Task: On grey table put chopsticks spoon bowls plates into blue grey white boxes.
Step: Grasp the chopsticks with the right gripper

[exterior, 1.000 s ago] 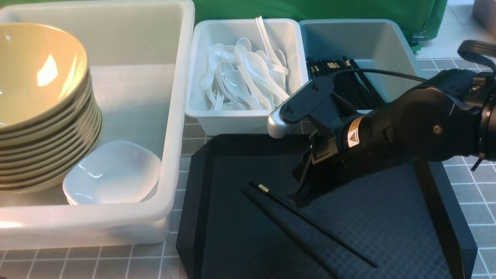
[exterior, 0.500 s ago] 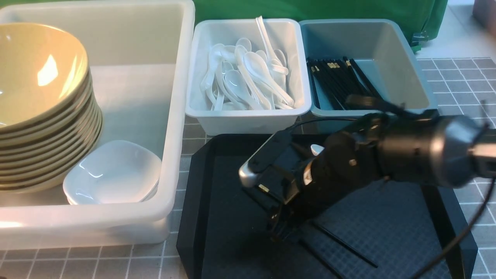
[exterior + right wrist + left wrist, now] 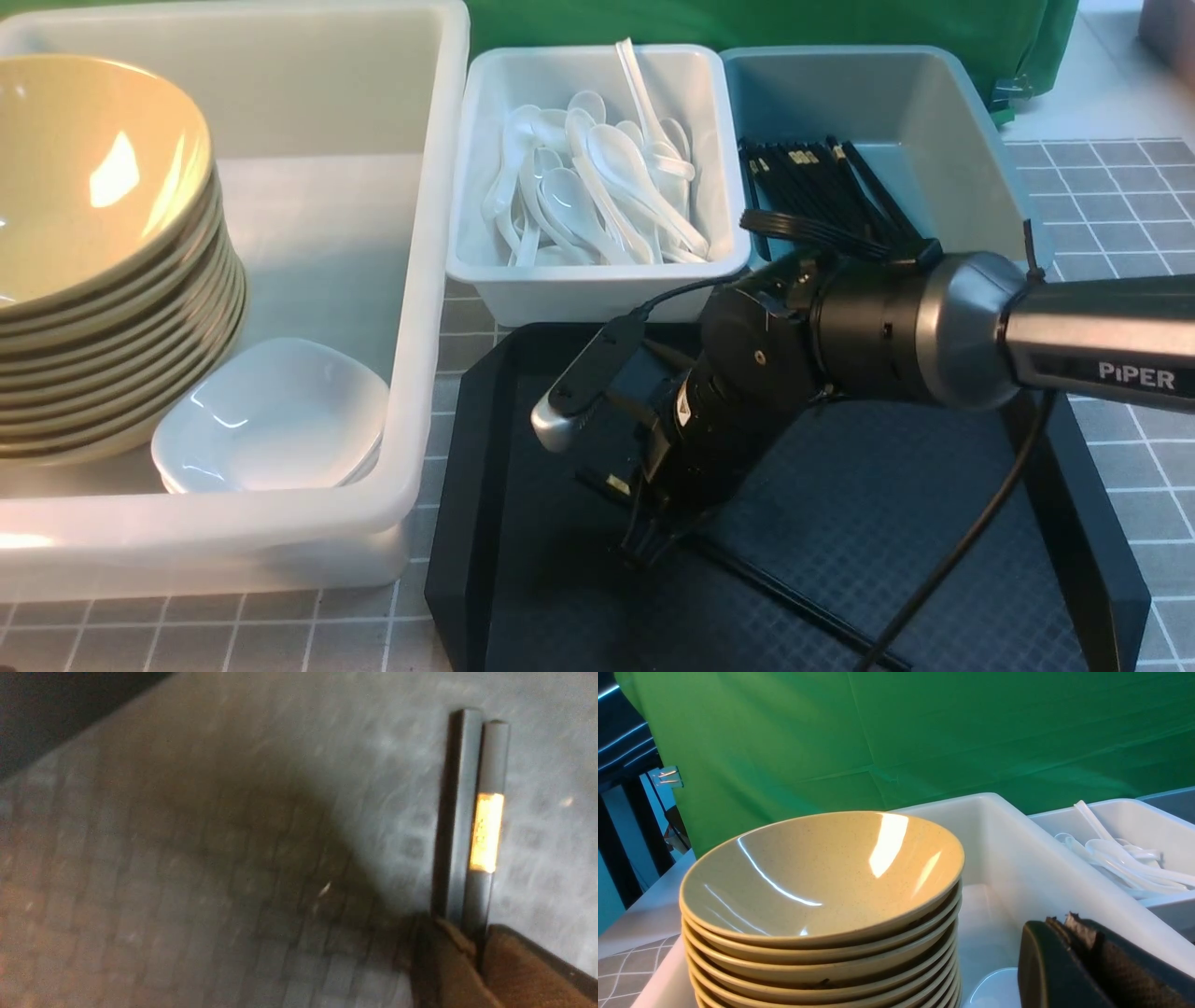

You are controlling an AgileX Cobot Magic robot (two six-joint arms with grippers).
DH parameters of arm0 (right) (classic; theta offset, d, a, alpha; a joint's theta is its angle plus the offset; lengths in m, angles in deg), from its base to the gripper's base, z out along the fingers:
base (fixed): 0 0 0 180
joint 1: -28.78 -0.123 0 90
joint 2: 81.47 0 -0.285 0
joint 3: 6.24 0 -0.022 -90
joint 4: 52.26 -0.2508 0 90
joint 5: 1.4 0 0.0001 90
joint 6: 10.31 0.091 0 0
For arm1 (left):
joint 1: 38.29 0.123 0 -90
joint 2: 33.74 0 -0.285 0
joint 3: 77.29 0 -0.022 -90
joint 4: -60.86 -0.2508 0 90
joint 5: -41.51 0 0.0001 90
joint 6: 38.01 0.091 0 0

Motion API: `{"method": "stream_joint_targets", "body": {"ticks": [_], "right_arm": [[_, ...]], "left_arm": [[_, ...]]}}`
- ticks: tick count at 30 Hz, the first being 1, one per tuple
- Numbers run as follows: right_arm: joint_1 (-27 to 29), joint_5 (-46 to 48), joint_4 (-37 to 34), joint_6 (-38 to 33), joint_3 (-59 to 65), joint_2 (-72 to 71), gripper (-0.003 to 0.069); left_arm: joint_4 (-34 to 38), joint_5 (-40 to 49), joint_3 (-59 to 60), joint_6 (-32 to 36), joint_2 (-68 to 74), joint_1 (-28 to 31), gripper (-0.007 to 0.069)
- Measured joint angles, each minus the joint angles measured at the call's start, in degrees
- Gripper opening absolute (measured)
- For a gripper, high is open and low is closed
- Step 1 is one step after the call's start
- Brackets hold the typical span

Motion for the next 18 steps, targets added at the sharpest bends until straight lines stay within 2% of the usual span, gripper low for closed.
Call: {"method": "stream_joint_targets", "body": {"ticks": [3, 4, 7, 14, 18], "right_arm": [[0.0, 0.8, 0.0, 0.0, -0.4, -3.3, 0.0122], [0.0, 0.5, 0.1, 0.0, -0.7, -7.2, 0.0069], [0.5, -0.8, 0.3, -0.1, -0.9, -13.2, 0.0037], [6.9, -7.9, 2.5, -0.2, -1.3, -21.2, 0.0036], [8.7, 2.6, 1.2, -2.8, -1.8, -18.7, 0.0069]], "left_arm": [[0.0, -0.1, 0.0, 0.0, 0.0, 0.0, -0.0008], [0.0, 0.0, 0.0, 0.0, 0.0, 0.0, -0.0008], [0.0, 0.0, 0.0, 0.0, 0.0, 0.0, -0.0008], [0.0, 0.0, 0.0, 0.0, 0.0, 0.0, -0.0008], [0.0, 0.0, 0.0, 0.0, 0.0, 0.0, -0.0008]]}}
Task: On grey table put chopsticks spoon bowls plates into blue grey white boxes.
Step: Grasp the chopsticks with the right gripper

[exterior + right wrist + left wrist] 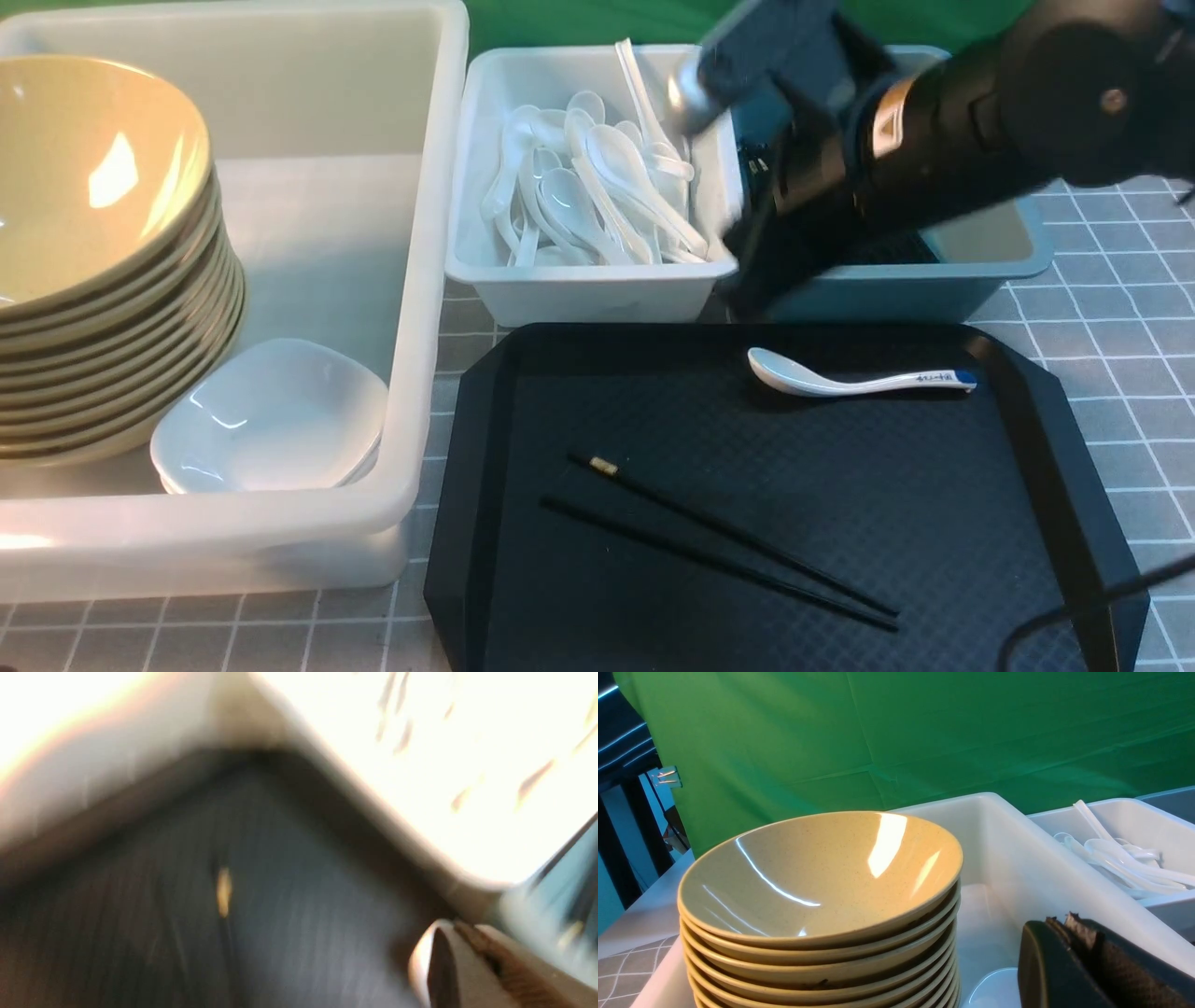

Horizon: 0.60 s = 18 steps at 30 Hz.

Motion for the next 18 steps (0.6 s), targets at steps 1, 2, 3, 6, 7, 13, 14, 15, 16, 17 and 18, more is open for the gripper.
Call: {"method": "stream_joint_targets", "body": {"ticks": [1, 2, 3, 6, 7, 13, 14, 15, 16, 17, 18], "right_arm": [[-0.1, 3.8, -1.3, -1.2, 0.1, 2.0, 0.0104], [-0.4, 5.4, -2.4, -2.0, 0.2, 3.5, 0.0133], [-0.9, 6.2, -2.8, -2.9, 0.3, 5.1, 0.0174], [-2.6, 5.6, -3.4, -4.6, 0.5, 11.0, 0.0293], [-2.8, 5.3, -3.5, -4.8, 0.5, 11.7, 0.0307], [-5.4, 0.0, -3.5, -9.3, 0.5, 20.2, 0.0369], [-5.5, -0.2, -3.5, -9.4, 0.5, 20.3, 0.0367], [-5.6, -1.5, -3.3, -9.6, 0.3, 20.8, 0.0335], [-5.6, -1.5, -3.4, -9.6, 0.3, 20.9, 0.0325], [-5.6, -2.1, -3.3, -9.8, 0.2, 21.1, 0.0285], [-5.7, -2.5, -3.4, -10.1, 0.0, 21.2, 0.0227]], "left_arm": [[0.0, 0.0, 0.0, 0.0, 0.0, 0.0, -0.0008], [0.0, 0.0, 0.0, 0.0, 0.0, 0.0, -0.0008], [0.0, 0.0, 0.0, 0.0, 0.0, 0.0, -0.0008], [0.0, 0.0, 0.0, 0.0, 0.0, 0.0, -0.0008], [0.0, 0.0, 0.0, 0.0, 0.0, 0.0, -0.0008], [0.0, 0.0, 0.0, 0.0, 0.0, 0.0, -0.0008], [0.0, 0.0, 0.0, 0.0, 0.0, 0.0, -0.0008], [0.0, 0.0, 0.0, 0.0, 0.0, 0.0, -0.0008], [0.0, 0.0, 0.0, 0.0, 0.0, 0.0, -0.0008], [0.0, -0.1, 0.0, 0.0, 0.0, 0.0, -0.0008], [0.0, -0.1, 0.0, 0.0, 0.0, 0.0, -0.0008]]}}
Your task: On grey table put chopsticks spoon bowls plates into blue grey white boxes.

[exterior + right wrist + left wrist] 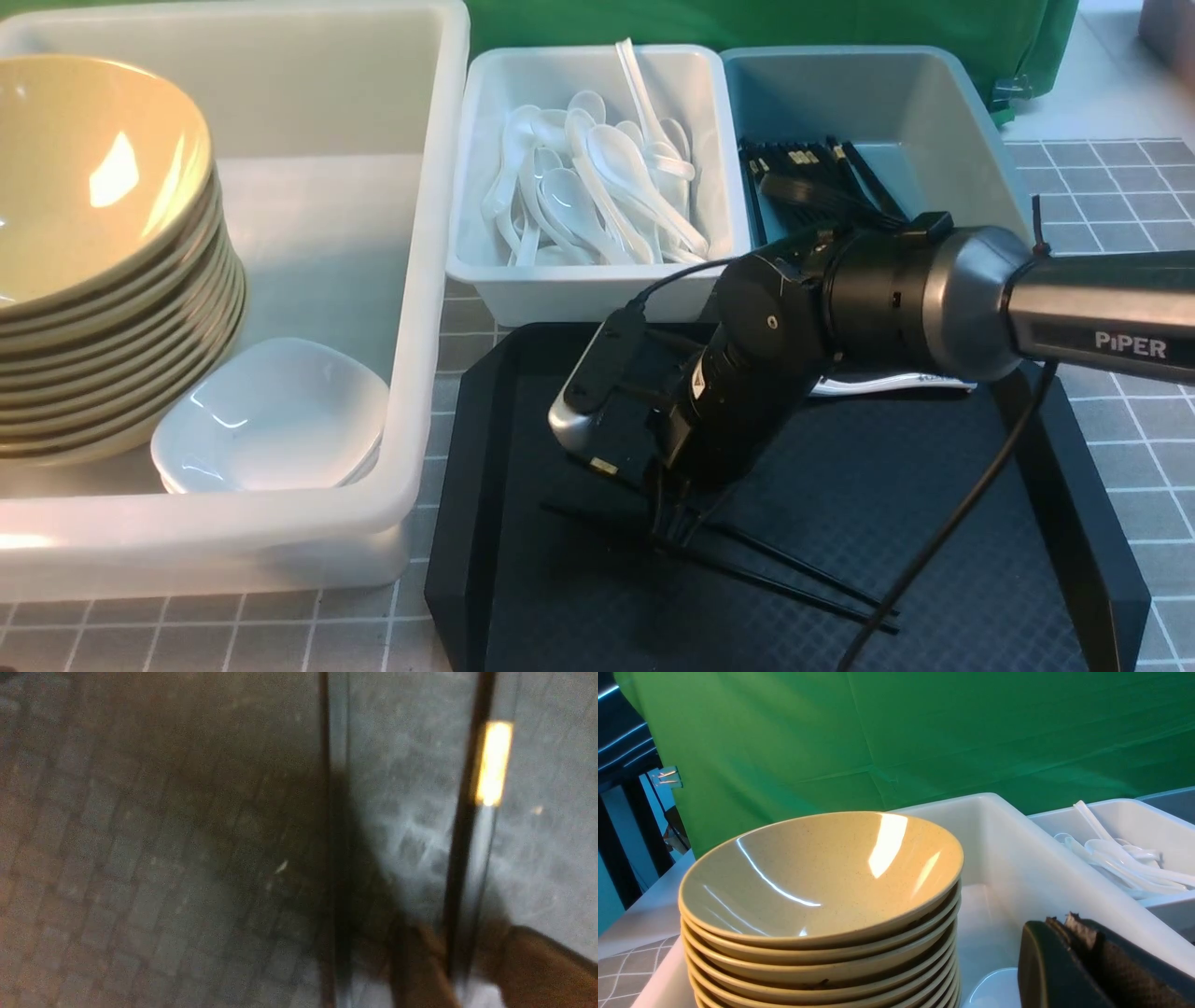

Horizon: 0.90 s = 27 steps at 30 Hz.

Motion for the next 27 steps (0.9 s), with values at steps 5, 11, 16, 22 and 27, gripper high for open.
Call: {"method": "stream_joint_targets", "body": {"ticks": [5, 11, 16, 22, 27], "right_arm": [[-0.1, 1.0, 0.0, -0.2, -0.5, -0.3, 0.0067], [0.0, -0.3, 0.8, 0.1, -0.6, -11.0, 0.0064], [4.0, -16.6, 4.6, -0.7, -0.8, -21.6, 0.0064], [14.1, -39.6, 5.9, 0.5, -2.9, -17.2, 0.012], [19.4, -36.7, 6.0, 8.5, -6.8, -10.4, 0.0321]], "left_arm": [[0.0, 0.1, 0.0, 0.0, 0.0, 0.0, -0.0008], [0.0, 0.1, 0.0, 0.0, 0.0, 0.0, -0.0008], [0.0, 0.0, 0.0, 0.0, 0.0, 0.0, -0.0008], [0.0, 0.0, 0.0, 0.0, 0.0, 0.0, -0.0008], [0.0, 0.1, 0.0, 0.0, 0.0, 0.0, -0.0008]]}}
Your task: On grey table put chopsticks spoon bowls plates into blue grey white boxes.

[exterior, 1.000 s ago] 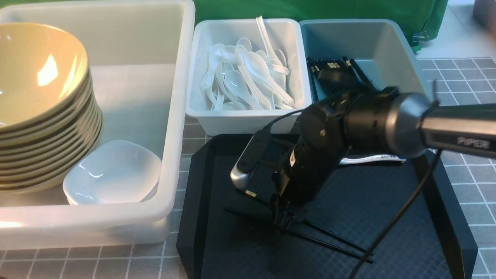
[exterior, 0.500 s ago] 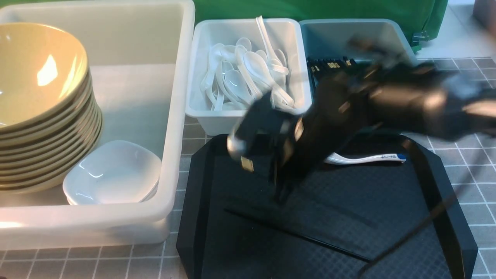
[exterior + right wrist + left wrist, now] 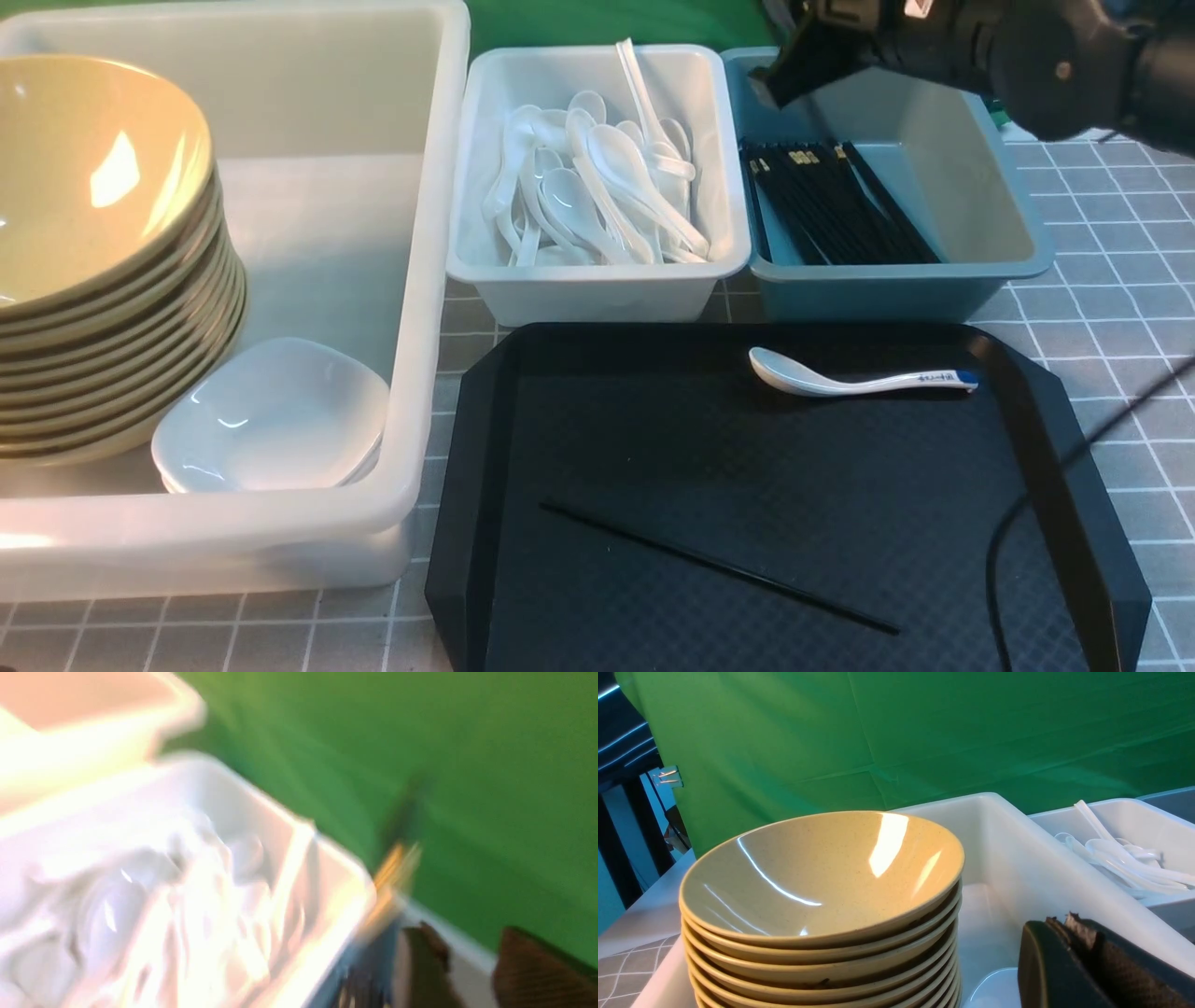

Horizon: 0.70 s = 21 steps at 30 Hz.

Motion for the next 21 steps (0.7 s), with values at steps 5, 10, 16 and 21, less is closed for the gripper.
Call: {"method": "stream_joint_targets", "body": {"ticks": [5, 10, 16, 21], "right_arm": [[0.1, 20.5, 0.5, 5.3, -3.9, -1.0, 0.0407], [-7.8, 46.2, 0.5, 3.3, -2.6, -3.6, 0.0374], [-19.1, 45.4, 0.5, 1.9, 10.9, -3.2, 0.0351], [-24.9, 41.5, 0.5, -0.8, 15.3, -3.0, 0.0351]], "left_arm": [[0.0, 0.0, 0.0, 0.0, 0.0, 0.0, -0.0008], [0.0, 0.0, 0.0, 0.0, 0.0, 0.0, -0.0008], [0.0, 0.0, 0.0, 0.1, 0.0, 0.0, -0.0008], [0.0, 0.0, 0.0, 0.1, 0.0, 0.0, -0.0008]]}}
